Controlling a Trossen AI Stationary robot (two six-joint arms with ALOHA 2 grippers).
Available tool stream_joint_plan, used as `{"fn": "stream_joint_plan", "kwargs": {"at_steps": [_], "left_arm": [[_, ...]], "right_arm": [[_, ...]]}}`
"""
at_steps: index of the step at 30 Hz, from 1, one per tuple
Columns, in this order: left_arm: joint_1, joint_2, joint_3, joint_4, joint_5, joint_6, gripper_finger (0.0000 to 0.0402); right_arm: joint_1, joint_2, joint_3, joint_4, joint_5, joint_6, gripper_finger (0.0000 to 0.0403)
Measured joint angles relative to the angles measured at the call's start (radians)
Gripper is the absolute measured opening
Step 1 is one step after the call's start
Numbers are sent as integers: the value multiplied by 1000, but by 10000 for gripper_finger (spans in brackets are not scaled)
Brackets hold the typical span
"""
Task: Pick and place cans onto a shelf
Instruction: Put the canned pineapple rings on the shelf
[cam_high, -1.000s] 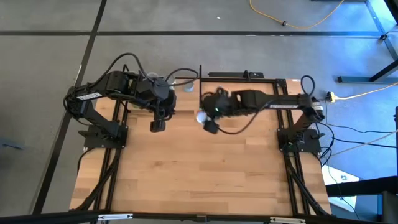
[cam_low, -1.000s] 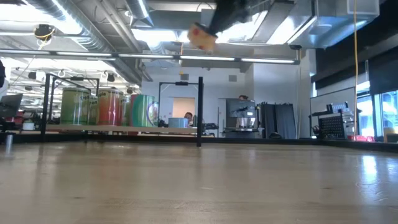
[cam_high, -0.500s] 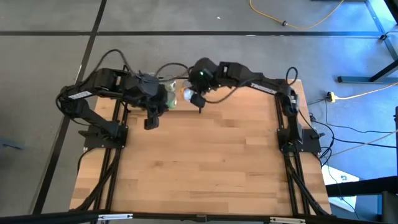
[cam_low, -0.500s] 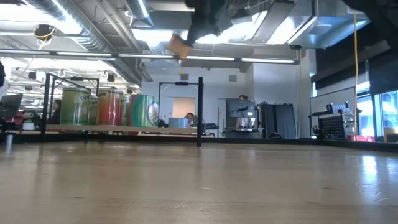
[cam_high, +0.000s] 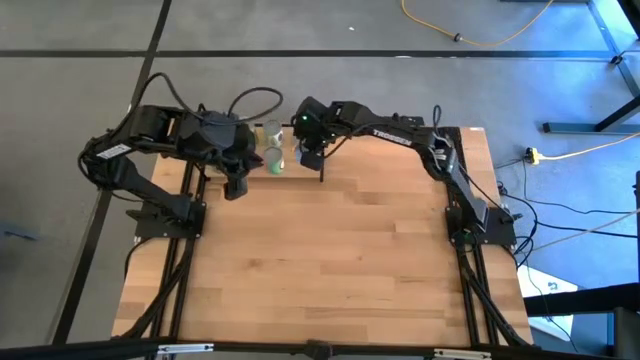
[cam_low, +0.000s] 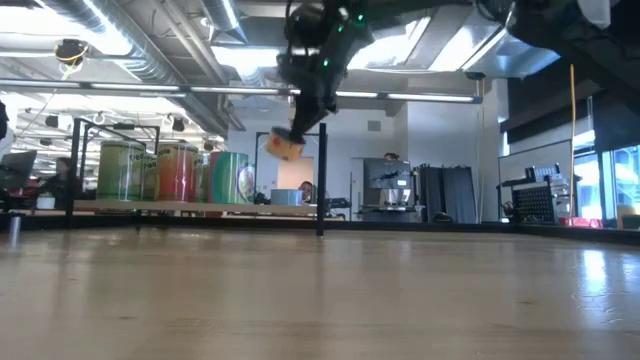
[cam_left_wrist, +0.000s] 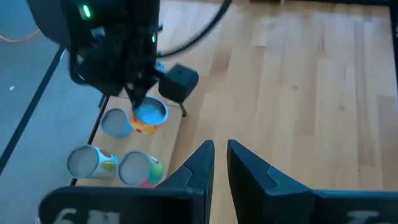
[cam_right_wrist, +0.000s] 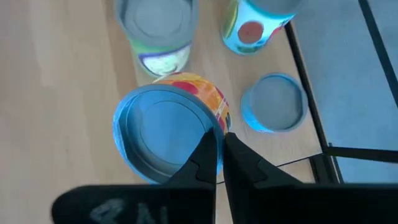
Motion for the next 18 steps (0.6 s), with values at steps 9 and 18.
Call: {"fn": "stream_joint_plan", "kwargs": {"at_steps": [9, 18], "left_arm": [[0, -4, 0, 1, -1, 2, 39], [0, -3, 0, 1, -3, 3, 39]], "right_arm": [[-12, 83, 0, 58, 2, -57, 12], [-11, 101, 2, 56, -1, -86, 12]]}}
